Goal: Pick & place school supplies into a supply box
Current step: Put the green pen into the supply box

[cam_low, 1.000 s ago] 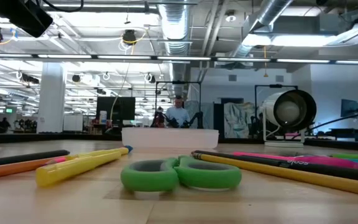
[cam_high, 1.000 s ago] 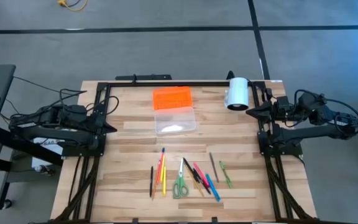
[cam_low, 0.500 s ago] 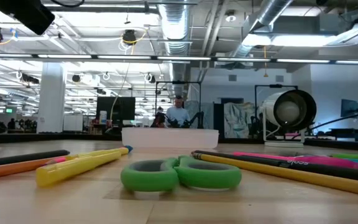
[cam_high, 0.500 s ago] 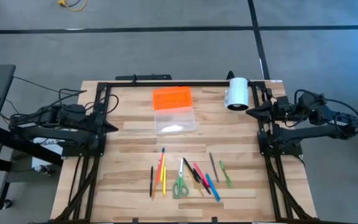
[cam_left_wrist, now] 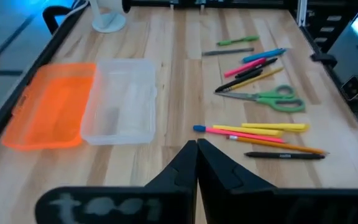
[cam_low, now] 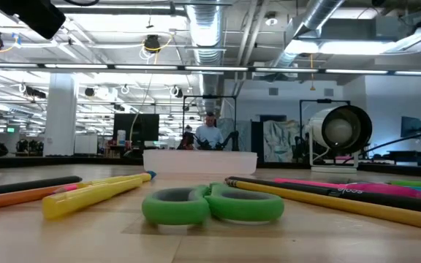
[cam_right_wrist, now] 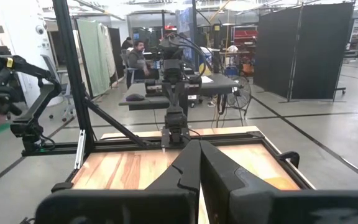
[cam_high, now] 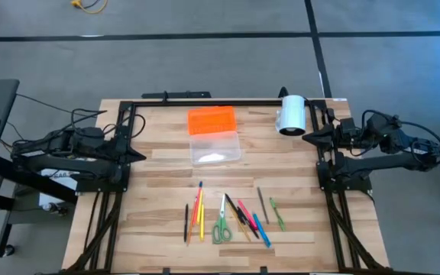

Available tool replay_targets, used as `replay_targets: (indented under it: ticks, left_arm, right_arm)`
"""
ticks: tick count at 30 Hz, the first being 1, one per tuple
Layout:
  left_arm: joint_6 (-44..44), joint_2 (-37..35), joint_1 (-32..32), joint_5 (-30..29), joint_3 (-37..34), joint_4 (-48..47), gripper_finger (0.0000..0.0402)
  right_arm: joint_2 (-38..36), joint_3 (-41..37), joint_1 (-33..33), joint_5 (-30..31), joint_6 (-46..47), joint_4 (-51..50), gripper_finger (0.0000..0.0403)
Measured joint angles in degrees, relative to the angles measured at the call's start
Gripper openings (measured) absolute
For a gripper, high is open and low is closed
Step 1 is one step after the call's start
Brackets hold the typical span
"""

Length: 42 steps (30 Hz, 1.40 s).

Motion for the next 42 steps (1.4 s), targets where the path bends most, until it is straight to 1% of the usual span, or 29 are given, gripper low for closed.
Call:
replay_targets:
  ticks: [4,8,10,14,17,18,20,23,25,28,31,33,35,38,40,41,42]
  left_arm:
    - [2.48,0.0,-0.01,-0.13,0.0,0.0,0.0]
    - [2.6,-0.01,0.01,-0.22,0.0,0.05,0.0]
    - [2.31,0.0,-0.01,-0.2,-0.03,1.9,0.0]
    - [-8.22,0.0,-0.01,-0.6,-0.15,9.95,0.0]
    - [-11.92,0.0,-0.01,-6.48,-0.17,20.32,0.0]
    - [-13.79,0.0,-0.01,-7.73,-0.17,23.65,0.0]
    - [-18.18,-0.02,0.01,-8.4,-0.17,29.46,0.0]
    - [-24.71,-0.04,-0.03,-8.78,-0.17,33.79,0.0]
    - [-25.26,-0.02,-0.01,-13.63,-0.17,36.38,0.0]
    - [-26.41,-0.02,0.01,-23.76,-0.17,36.96,0.0]
    - [-32.62,0.0,0.01,-30.38,-0.17,36.41,0.0]
    - [-36.17,-0.02,0.01,-32.37,-0.17,35.22,0.0]
    - [-38.32,0.0,0.01,-32.44,-0.17,34.73,0.0]
    - [-38.12,0.11,0.0,-32.6,-0.17,32.97,0.0]
    - [-36.31,0.5,0.01,-35.35,-0.22,30.74,0.0]
    - [-36.55,0.57,0.01,-36.96,-0.26,30.52,0.0]
    - [-38.56,0.57,0.02,-38.02,-0.26,30.67,0.0]
  right_arm:
    - [0.0,0.0,-0.01,-0.01,0.02,0.19,0.0]
    - [0.0,0.0,0.0,-0.01,0.02,0.28,0.0]
    - [0.0,0.0,0.01,-0.01,1.18,1.46,0.0]
    - [0.3,0.0,-0.01,0.01,13.24,6.6,0.0]
    - [0.55,0.0,-0.01,0.01,17.58,9.53,0.0]
    - [0.5,0.0,-0.01,0.01,17.92,10.82,0.0]
    - [0.42,0.0,-0.01,0.01,18.02,12.75,0.0]
    - [0.63,0.0,-0.01,0.01,18.03,13.31,0.0]
    - [0.72,0.0,-0.01,0.02,18.01,13.09,0.0]
    - [0.7,0.0,-0.12,2.24,16.71,13.47,0.0]
    - [0.77,0.0,-0.12,3.09,16.7,12.47,0.0]
    - [0.79,0.0,-0.12,3.09,16.74,11.07,0.0]
    - [0.79,0.0,-0.12,3.07,17.43,9.87,0.0]
    - [0.9,0.0,-0.11,3.05,17.92,9.67,0.0]
    - [1.73,0.0,-0.07,2.93,17.8,11.09,0.0]
    - [2.31,-0.03,-0.06,2.86,18.4,12.2,0.0]
    - [3.15,-0.04,-0.06,2.79,19.74,14.02,0.0]
